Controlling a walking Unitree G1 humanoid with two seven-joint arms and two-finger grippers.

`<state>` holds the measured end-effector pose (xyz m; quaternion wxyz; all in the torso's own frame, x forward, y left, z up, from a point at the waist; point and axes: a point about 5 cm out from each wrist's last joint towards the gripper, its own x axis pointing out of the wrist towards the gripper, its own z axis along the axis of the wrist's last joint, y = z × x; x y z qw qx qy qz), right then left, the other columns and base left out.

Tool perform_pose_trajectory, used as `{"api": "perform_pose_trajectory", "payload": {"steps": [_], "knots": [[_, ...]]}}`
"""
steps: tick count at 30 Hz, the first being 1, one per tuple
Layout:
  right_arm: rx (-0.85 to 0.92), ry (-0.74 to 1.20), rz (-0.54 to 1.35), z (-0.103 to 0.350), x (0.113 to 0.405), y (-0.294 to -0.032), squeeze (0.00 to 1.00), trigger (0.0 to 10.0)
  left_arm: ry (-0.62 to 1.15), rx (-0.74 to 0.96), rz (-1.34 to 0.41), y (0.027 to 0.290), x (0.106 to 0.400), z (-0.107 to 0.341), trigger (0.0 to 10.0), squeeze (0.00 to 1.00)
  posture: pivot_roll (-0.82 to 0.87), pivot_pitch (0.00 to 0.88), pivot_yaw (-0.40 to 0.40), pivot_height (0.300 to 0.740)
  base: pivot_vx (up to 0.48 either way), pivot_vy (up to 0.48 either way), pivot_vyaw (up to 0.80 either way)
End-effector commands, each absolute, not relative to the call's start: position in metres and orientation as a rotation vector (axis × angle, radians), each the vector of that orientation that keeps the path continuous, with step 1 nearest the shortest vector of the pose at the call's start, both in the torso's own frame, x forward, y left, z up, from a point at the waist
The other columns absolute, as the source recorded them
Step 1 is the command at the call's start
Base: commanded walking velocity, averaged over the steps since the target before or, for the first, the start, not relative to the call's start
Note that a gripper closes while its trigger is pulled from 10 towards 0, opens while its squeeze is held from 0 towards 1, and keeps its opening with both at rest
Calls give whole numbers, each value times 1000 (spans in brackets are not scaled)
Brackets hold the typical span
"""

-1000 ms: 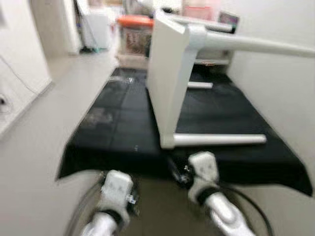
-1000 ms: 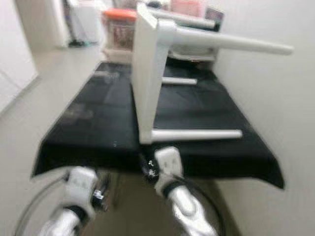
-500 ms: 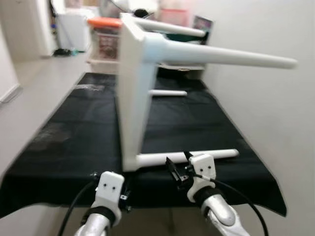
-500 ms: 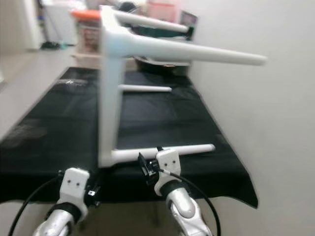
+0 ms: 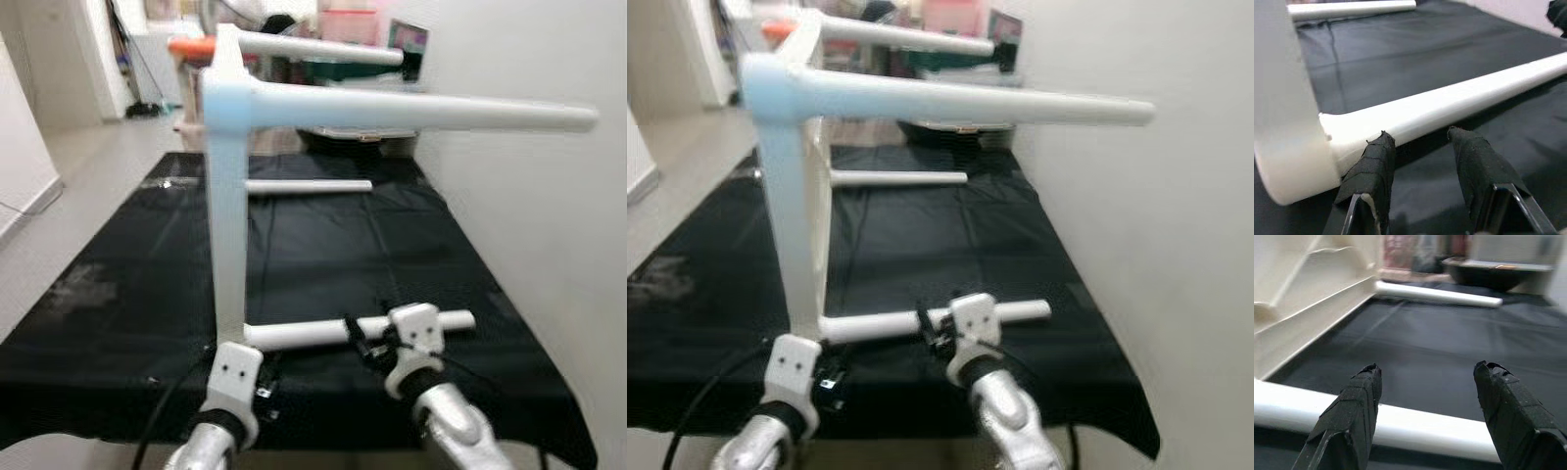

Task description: Building children table

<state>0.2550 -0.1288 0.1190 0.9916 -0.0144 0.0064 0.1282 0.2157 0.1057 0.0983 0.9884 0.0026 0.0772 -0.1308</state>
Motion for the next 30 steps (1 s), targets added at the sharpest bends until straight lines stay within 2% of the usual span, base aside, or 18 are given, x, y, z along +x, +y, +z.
{"api": "perform_pose_trajectory", "payload": {"steps": [1, 7, 10, 13, 15, 16, 18, 21, 25, 30], "knots": [[-26, 1, 254, 121, 256, -126, 0, 10000, 168, 9, -262, 108, 215, 96, 10000, 0, 98, 0, -76, 740, 0, 0, 0], [-46, -49, 191, 131, 263, -133, 0, 10000, 126, 3, -293, 105, 216, 103, 10000, 0, 96, 0, -75, 740, 0, 0, 0], [-291, -165, -14, 153, 279, -144, 0, 10000, 10, 58, -277, 109, 237, 121, 10000, 0, 90, 0, -67, 740, 0, 0, 0], [-344, -200, -51, 159, 281, -145, 0, 10000, -14, 60, -277, 110, 243, 125, 10000, 0, 90, 0, -67, 740, 0, 0, 0], [-500, -286, -147, 172, 283, -154, 0, 10000, -76, 24, -339, 100, 254, 139, 10000, 0, 103, 6, -55, 740, 0, 0, 0], [-500, -286, -147, 172, 283, -154, 0, 10000, -76, 24, -339, 100, 254, 139, 10000, 0, 103, 6, -55, 740, 0, 0, 0], [-637, -367, -275, 184, 284, -162, 0, 10000, -118, 8, -423, 87, 262, 150, 10000, 0, 105, 16, -52, 740, 0, 0, 0], [-689, -422, -353, 191, 282, -164, 0, 10000, -129, 15, -463, 79, 264, 152, 10000, 0, 102, 28, -43, 740, 0, 0, 0], [-793, -596, -509, 211, 274, -158, 0, 10000, -131, 19, -533, 59, 273, 150, 10000, 0, 99, 50, -23, 740, 0, 0, 0], [-833, -719, -574, 227, 273, -152, 0, 10000, -138, 28, -515, 56, 279, 152, 10000, 0, 100, 67, -7, 740, 0, 0, 0]]}}
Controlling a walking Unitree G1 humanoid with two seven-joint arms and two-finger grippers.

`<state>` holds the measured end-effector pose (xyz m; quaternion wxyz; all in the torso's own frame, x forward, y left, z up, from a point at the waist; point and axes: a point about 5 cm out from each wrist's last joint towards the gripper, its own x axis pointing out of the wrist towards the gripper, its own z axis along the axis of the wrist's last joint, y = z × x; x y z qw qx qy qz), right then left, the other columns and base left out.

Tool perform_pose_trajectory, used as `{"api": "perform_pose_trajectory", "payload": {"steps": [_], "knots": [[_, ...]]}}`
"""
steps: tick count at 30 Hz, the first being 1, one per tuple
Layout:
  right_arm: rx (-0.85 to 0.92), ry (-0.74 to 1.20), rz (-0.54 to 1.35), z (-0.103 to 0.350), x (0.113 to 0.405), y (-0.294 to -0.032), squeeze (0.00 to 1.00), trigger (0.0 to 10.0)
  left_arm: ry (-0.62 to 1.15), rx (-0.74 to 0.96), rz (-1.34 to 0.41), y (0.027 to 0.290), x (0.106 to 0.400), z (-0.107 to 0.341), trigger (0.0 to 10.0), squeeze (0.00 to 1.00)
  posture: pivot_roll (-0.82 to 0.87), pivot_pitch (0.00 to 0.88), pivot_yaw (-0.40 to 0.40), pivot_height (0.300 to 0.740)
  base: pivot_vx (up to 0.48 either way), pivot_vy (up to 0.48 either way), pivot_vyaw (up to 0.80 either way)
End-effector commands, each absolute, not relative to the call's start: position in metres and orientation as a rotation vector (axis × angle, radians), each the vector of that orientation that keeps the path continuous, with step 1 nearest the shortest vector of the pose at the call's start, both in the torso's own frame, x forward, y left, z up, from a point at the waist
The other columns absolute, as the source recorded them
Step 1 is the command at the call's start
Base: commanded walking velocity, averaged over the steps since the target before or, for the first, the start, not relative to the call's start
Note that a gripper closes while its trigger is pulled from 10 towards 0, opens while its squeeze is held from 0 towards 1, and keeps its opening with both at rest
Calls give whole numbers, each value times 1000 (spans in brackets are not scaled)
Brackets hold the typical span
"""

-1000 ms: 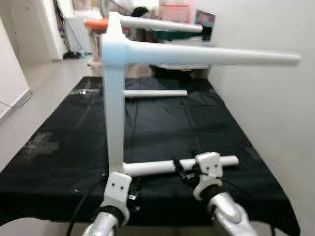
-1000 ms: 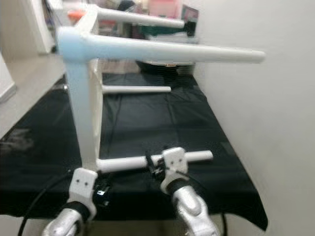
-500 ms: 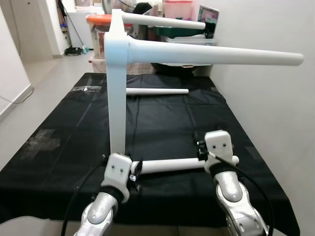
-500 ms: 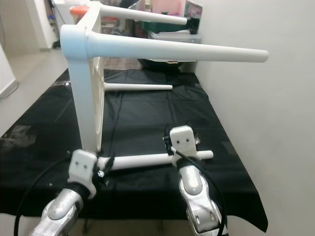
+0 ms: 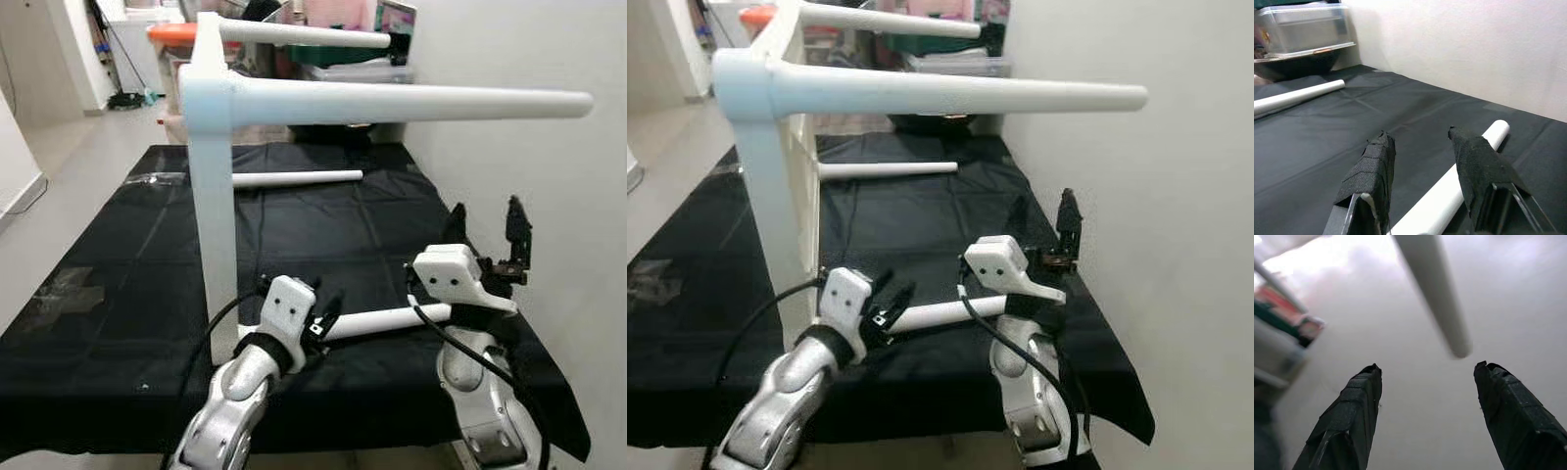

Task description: Building children table

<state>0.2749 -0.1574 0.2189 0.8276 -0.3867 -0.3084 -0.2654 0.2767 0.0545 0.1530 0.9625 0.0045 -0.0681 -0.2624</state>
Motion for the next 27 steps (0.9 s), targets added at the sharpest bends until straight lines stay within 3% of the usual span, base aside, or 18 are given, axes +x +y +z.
{"api": "perform_pose_trajectory", "payload": {"steps": [1, 9, 16, 27], "knots": [[-850, -761, -608, 234, 274, -150, 0, 10000, -139, 36, -477, 61, 282, 152, 10000, 0, 103, 72, -6, 740, 0, 0, 0], [-829, -818, -592, 251, 294, -140, 0, 10000, -135, 74, -325, 88, 294, 150, 10000, 0, 111, 80, -9, 740, 0, 0, 0], [-987, -809, -548, 256, 319, -132, 0, 10000, -141, 93, -233, 102, 302, 151, 10000, 0, 114, 85, -17, 740, 0, 0, 0], [-1006, -887, -774, 284, 339, -138, 0, 10000, -141, 110, -195, 107, 302, 150, 10000, 0, 122, 97, -25, 740, 0, 0, 0]]}}
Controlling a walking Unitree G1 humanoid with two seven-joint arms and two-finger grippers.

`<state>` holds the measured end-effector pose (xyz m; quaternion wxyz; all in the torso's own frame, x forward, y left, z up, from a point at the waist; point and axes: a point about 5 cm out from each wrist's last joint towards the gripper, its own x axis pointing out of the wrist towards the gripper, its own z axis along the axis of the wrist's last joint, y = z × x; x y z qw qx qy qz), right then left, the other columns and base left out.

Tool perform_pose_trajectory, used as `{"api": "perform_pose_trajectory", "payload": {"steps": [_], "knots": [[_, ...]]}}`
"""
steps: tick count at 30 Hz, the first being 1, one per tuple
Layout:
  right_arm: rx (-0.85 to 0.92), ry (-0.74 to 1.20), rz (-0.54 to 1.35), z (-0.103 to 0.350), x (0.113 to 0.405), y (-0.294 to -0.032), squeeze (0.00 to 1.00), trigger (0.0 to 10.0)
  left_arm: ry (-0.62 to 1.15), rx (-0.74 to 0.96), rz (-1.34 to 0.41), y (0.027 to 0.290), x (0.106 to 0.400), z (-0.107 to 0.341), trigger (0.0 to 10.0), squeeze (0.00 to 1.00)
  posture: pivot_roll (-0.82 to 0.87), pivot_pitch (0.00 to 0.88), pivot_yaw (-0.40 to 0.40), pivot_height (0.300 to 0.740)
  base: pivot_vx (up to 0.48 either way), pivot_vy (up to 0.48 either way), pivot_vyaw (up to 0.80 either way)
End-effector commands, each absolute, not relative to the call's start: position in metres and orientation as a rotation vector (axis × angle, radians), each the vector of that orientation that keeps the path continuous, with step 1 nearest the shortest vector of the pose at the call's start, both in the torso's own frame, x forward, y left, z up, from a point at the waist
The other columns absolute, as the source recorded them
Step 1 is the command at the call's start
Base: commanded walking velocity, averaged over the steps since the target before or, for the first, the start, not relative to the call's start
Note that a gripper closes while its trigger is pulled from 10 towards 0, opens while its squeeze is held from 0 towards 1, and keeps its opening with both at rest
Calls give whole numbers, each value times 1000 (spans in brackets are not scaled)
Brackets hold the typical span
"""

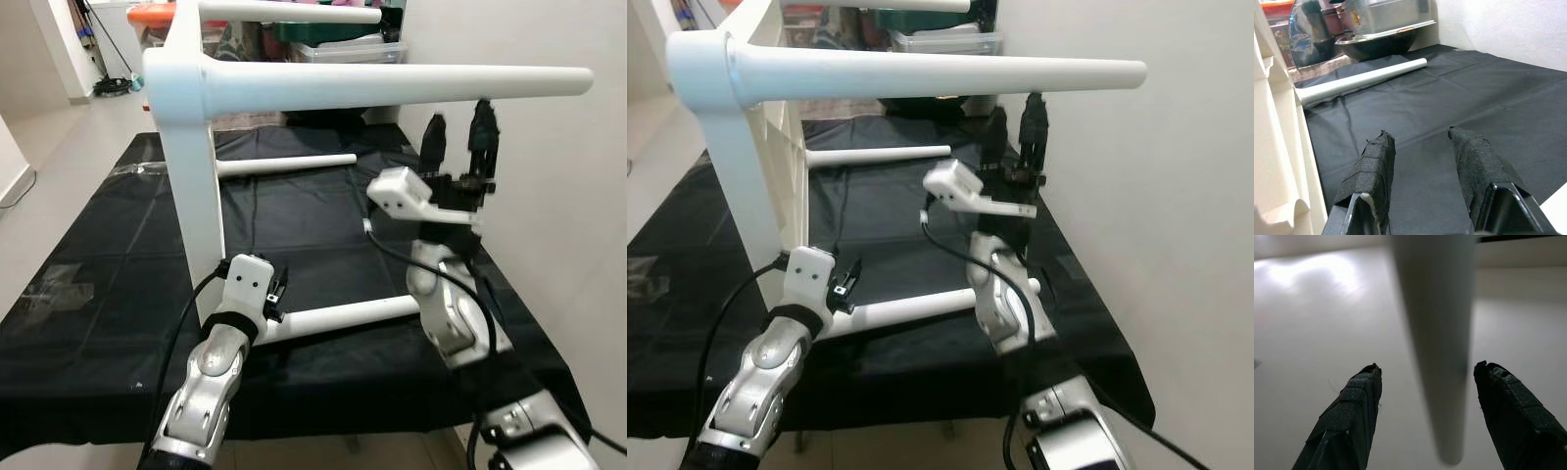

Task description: Building children table

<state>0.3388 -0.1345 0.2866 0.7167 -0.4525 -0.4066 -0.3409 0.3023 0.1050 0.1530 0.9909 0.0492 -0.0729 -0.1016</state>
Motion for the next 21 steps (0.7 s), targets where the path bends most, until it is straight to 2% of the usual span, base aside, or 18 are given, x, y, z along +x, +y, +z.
{"api": "perform_pose_trajectory", "payload": {"steps": [1, 4, 21], "knots": [[-991, -891, -810, 289, 342, -139, 0, 10000, -138, 106, -190, 107, 302, 149, 10000, 0, 121, 98, -25, 740, 0, 0, 0], [-988, -901, -879, 293, 343, -141, 0, 10000, -139, 107, -191, 105, 302, 149, 10000, 0, 119, 105, -27, 740, 0, 0, 0], [-1007, -989, -908, 319, 364, -130, 0, 10000, -129, 116, -173, 106, 304, 147, 10000, 0, 121, 117, -32, 740, 0, 0, 0]]}}
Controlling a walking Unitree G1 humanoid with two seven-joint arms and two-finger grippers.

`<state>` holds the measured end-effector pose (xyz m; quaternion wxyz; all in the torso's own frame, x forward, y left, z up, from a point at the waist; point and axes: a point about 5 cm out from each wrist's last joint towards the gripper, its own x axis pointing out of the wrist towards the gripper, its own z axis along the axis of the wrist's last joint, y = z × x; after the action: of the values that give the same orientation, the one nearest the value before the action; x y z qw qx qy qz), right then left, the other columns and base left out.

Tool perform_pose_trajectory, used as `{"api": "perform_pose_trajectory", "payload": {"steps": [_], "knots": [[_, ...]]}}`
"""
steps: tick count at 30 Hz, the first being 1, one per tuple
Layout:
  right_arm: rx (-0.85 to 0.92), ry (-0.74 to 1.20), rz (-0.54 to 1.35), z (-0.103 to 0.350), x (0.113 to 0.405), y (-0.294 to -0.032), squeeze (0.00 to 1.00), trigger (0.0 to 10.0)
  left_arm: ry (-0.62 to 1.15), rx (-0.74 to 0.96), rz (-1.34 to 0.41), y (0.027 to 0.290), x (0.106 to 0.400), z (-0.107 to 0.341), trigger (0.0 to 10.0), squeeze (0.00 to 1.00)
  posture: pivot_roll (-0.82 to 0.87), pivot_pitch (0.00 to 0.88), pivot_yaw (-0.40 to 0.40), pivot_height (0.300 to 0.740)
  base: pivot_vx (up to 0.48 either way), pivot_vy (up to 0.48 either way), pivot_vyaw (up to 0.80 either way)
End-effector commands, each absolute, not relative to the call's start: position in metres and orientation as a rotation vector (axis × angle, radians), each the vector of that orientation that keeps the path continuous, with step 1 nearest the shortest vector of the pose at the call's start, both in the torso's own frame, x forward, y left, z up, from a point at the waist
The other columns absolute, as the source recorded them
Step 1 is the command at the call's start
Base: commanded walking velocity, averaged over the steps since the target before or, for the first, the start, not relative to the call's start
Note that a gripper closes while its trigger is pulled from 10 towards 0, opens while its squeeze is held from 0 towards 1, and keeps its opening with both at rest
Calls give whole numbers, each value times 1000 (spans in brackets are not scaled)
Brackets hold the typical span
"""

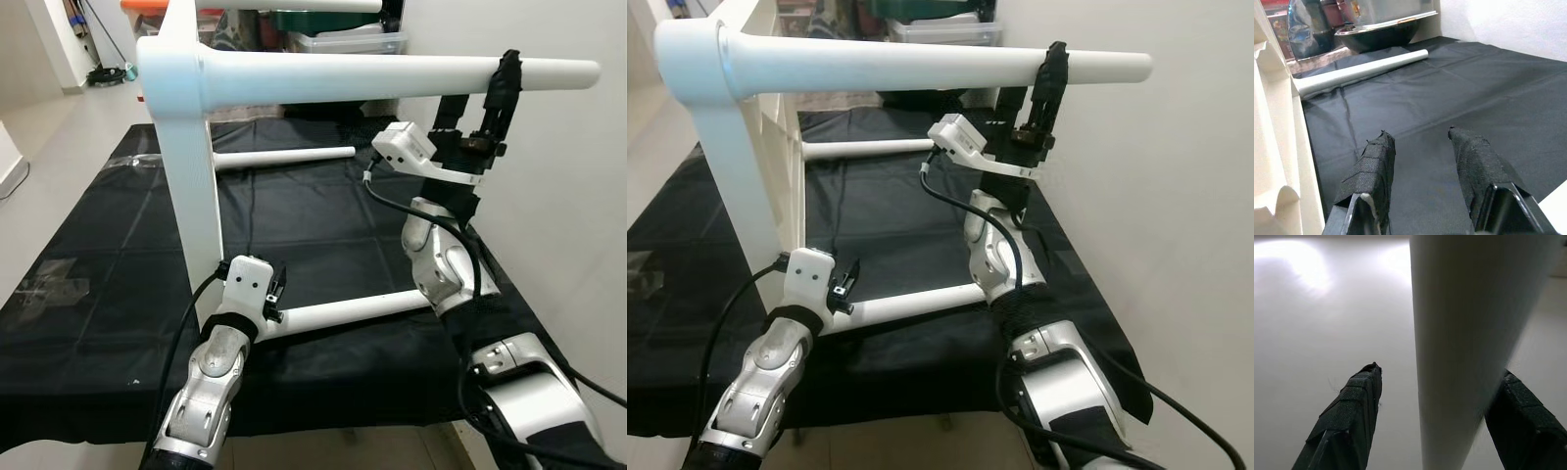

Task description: Building children table

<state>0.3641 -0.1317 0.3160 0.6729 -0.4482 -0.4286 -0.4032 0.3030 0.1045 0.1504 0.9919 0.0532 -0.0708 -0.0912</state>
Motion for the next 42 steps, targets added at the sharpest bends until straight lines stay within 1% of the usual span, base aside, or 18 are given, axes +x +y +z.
{"api": "perform_pose_trajectory", "payload": {"steps": [1, 11, 12, 13, 14, 24, 25, 26, 29, 30, 32, 34, 35, 36, 37, 38, 39, 42], "knots": [[-1008, -996, -910, 322, 365, -129, 0, 10000, -129, 116, -171, 106, 304, 147, 10000, 0, 120, 118, -30, 740, 0, 0, 0], [-1019, -1028, -931, 329, 367, -129, 0, 10000, -123, 122, -167, 106, 306, 145, 10000, 0, 118, 117, -24, 740, 0, 0, 0], [-1012, -1025, -926, 330, 368, -129, 0, 6863, -123, 121, -167, 106, 306, 145, 10000, 0, 120, 120, -26, 740, 0, 0, 0], [-1007, -1023, -922, 330, 369, -130, 0, 6863, -123, 120, -167, 106, 306, 145, 10000, 0, 120, 120, -26, 740, 0, 0, 0], [-1006, -1025, -926, 330, 369, -130, 0, 0, -122, 119, -165, 106, 306, 145, 10000, 0, 120, 120, -26, 740, 0, 0, 0], [-1003, -1033, -934, 333, 371, -128, 0, 0, -79, 73, -136, 109, 308, 142, 10000, 0, 116, 118, -25, 740, 0, 0, 0], [-1002, -1033, -929, 334, 372, -128, 0, 0, -75, 77, -123, 112, 309, 143, 10000, 0, 114, 119, -27, 740, 0, 0, 0], [-999, -1028, -921, 335, 373, -129, 0, 0, -79, 123, -96, 118, 311, 145, 10000, 0, 115, 117, -30, 740, 0, 0, 0], [-999, -1028, -921, 335, 373, -129, 0, 0, -79, 123, -96, 118, 311, 145, 10000, 0, 115, 117, -30, 740, 0, 0, 0], [-990, -1010, -910, 338, 376, -132, 0, 0, -69, 239, 8, 148, 318, 145, 10000, 0, 115, 114, -31, 740, 0, 0, 0], [-990, -1010, -910, 338, 376, -132, 0, 0, -69, 239, 8, 148, 318, 145, 10000, 0, 115, 114, -31, 740, 0, 0, 0], [-980, -998, -910, 340, 378, -135, 0, 0, -56, 340, 143, 187, 325, 146, 10000, 0, 113, 113, -30, 740, 0, 0, 0], [-975, -990, -912, 341, 379, -137, 0, 0, -50, 404, 231, 211, 328, 149, 10000, 0, 112, 110, -28, 740, 0, 0, 0], [-973, -985, -913, 341, 380, -137, 0, 0, -47, 443, 284, 225, 329, 151, 10000, 0, 112, 110, -28, 740, 0, 0, 0], [-973, -985, -913, 341, 380, -137, 0, 0, -47, 443, 284, 225, 329, 151, 10000, 0, 112, 110, -28, 740, 0, 0, 0], [-973, -982, -912, 341, 380, -138, 0, 0, -45, 476, 321, 236, 330, 154, 10000, 0, 112, 110, -28, 740, 0, 0, 0], [-973, -982, -912, 341, 380, -138, 0, 0, -45, 476, 321, 236, 330, 154, 10000, 0, 112, 110, -28, 740, 0, 0, 0], [-959, -928, -898, 338, 384, -141, 0, 0, -40, 593, 412, 267, 331, 168, 10000, 0, 120, 100, -27, 740, 0, 0, 0]]}}
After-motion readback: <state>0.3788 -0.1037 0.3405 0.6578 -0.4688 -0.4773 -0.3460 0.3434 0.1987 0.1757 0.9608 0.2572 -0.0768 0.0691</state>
